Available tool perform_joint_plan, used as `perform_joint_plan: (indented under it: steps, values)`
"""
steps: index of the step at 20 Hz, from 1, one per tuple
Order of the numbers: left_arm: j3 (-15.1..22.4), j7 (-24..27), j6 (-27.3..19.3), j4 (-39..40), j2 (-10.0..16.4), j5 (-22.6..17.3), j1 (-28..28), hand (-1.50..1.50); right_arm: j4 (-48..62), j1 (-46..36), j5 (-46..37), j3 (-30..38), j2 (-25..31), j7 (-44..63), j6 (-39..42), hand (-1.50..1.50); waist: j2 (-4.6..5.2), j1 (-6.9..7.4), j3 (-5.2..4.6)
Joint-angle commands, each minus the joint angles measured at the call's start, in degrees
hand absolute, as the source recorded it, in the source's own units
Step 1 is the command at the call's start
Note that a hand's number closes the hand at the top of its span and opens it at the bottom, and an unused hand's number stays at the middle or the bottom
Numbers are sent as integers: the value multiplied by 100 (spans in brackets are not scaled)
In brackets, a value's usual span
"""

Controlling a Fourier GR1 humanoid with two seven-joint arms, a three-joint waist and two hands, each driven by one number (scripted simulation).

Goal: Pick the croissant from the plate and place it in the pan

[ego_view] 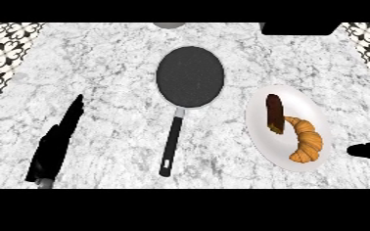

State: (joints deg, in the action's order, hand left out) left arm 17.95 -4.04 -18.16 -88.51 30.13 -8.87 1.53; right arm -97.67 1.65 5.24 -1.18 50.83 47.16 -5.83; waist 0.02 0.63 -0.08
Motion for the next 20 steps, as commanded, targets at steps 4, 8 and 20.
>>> perform_joint_plan:
  steps: [4,8,20]
  values:
    - [-76,-233,24,-224,-77,226,10,0,358,-1516,82,-522,-88,1370,957,-150,9,56,6]
    - [-108,-428,83,-248,-179,306,-210,0,1306,-2148,124,-737,-556,1477,1263,-150,19,63,8]
    - [-412,-158,437,-46,-118,225,28,0,1666,-2627,489,-1613,-728,2525,2179,-150,-9,-17,-1]
